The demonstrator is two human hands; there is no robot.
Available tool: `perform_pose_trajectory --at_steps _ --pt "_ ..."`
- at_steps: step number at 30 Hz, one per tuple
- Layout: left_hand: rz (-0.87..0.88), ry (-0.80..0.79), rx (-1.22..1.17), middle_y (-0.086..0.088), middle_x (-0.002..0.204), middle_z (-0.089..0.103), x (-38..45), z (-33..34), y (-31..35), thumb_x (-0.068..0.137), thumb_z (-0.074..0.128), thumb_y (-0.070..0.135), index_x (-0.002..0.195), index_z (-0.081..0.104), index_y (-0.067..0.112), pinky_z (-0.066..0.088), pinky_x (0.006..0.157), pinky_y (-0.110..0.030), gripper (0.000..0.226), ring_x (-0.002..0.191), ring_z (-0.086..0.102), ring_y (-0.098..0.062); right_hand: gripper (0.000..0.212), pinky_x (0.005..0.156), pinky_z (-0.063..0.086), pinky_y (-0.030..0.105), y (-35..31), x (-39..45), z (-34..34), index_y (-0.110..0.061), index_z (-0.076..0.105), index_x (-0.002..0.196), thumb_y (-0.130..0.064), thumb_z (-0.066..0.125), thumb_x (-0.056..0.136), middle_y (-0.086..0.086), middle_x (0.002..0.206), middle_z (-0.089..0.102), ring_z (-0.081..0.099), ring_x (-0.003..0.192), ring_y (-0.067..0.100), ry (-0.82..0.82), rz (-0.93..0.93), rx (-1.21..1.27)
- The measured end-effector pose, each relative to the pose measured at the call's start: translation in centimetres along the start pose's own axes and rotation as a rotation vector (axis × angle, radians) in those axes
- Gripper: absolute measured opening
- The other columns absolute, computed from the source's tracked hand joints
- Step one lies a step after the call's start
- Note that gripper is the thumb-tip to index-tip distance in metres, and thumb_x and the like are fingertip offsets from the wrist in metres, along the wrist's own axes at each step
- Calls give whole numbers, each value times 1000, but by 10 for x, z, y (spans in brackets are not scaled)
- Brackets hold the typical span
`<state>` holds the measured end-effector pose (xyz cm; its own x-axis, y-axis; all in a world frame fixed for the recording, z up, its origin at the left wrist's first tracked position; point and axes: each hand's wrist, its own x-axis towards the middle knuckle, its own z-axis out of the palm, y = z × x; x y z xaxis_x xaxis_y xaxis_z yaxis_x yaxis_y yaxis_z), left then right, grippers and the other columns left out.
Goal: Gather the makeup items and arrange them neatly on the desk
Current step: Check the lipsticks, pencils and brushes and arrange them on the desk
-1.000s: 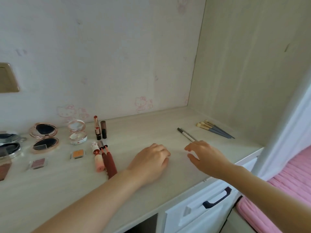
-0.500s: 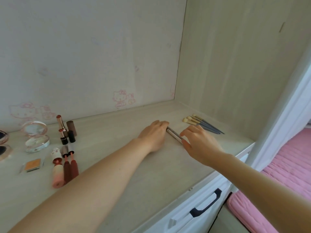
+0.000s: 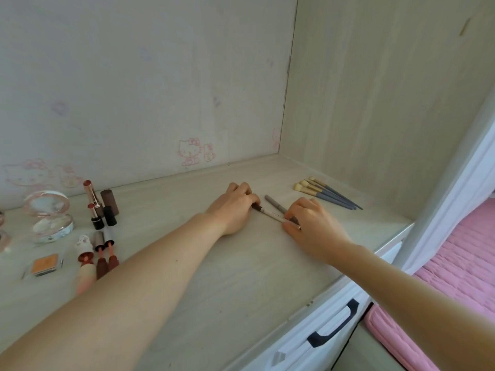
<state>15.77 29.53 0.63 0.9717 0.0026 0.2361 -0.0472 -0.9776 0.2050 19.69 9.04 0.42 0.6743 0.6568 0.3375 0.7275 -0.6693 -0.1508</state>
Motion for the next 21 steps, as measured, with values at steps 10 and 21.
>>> perform_pose_trajectory --at_steps 10,21 --pt "22 47 -52 2 112 53 -27 -22 -5 93 52 16 102 62 15 40 96 -35 14 118 37 -16 18 83 45 25 -10 -10 -6 -23 62 105 -34 52 95 -7 112 54 45 109 13 72 -29 -4" --pt "-82 144 -379 9 97 65 -95 -76 -20 90 62 17 91 62 23 36 79 -16 5 91 55 -1 15 71 49 27 -62 -30 -27 -23 61 105 -32 55 94 -12 89 58 52 85 11 160 -84 129"
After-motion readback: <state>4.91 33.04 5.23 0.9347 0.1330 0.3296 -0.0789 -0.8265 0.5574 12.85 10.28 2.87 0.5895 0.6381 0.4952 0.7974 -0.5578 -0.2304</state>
